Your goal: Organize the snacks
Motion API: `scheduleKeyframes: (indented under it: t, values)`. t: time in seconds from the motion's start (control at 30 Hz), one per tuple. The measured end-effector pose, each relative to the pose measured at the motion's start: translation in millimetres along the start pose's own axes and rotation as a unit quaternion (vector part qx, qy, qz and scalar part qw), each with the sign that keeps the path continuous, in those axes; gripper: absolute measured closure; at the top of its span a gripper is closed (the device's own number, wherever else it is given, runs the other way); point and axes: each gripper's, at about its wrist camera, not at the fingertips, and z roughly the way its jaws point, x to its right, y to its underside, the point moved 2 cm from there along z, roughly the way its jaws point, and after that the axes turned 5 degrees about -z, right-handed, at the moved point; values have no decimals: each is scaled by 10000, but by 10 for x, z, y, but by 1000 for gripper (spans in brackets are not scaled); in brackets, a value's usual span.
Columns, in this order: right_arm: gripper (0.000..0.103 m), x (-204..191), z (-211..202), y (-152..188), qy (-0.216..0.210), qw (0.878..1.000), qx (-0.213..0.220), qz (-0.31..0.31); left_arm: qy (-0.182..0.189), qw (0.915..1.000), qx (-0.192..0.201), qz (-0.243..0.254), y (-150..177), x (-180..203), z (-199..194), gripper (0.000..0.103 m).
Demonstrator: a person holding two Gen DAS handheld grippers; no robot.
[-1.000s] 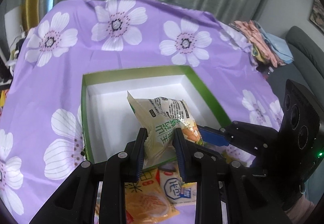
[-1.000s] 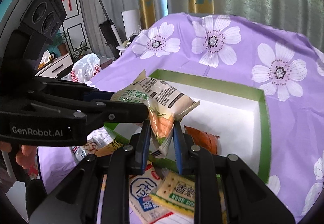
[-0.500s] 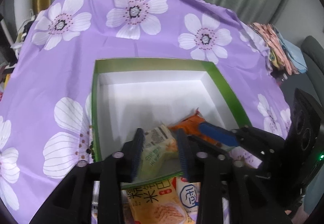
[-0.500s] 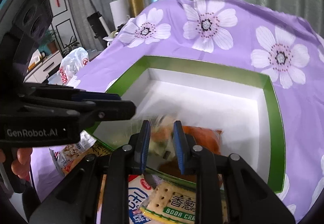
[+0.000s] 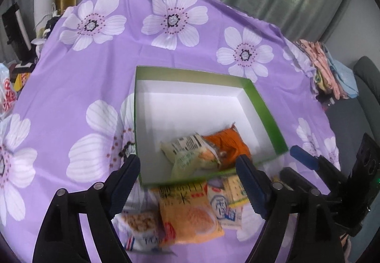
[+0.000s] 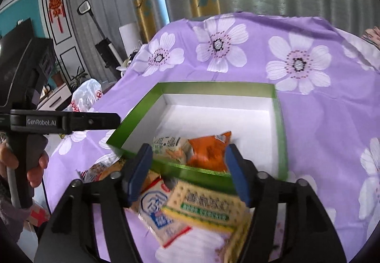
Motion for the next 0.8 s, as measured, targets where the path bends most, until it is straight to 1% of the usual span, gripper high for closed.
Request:
scheduleKeyframes:
  t: [0.2, 0.23, 0.27, 0.33, 0.43, 0.53, 0.8]
  values:
    - [34, 137, -375, 232, 160, 9994, 74, 284, 142, 9999, 24, -11, 275, 46, -200, 20]
    - [34, 159, -430, 279, 178, 9992, 74, 337, 174, 9998, 12, 6, 341, 60, -226, 17]
    - [33, 186, -481, 336, 190, 9990, 60, 405, 195, 9998, -14, 25, 401, 75, -246, 9]
    - [32, 239, -545, 441, 230, 9984, 14, 513, 239, 9997, -57, 56, 496, 101, -275, 5]
    - [32, 299, -619, 620, 311, 9973, -107, 658, 251, 9996, -111, 59, 635, 134, -303, 5]
    - [32, 358, -650, 768, 268, 9960, -249, 815, 263, 9993, -230, 108, 770, 192, -290, 5]
    - [32, 379, -658, 1001, 249, 9951, -494, 820, 409, 9960, -709, 352, 1098, 487, -132, 5]
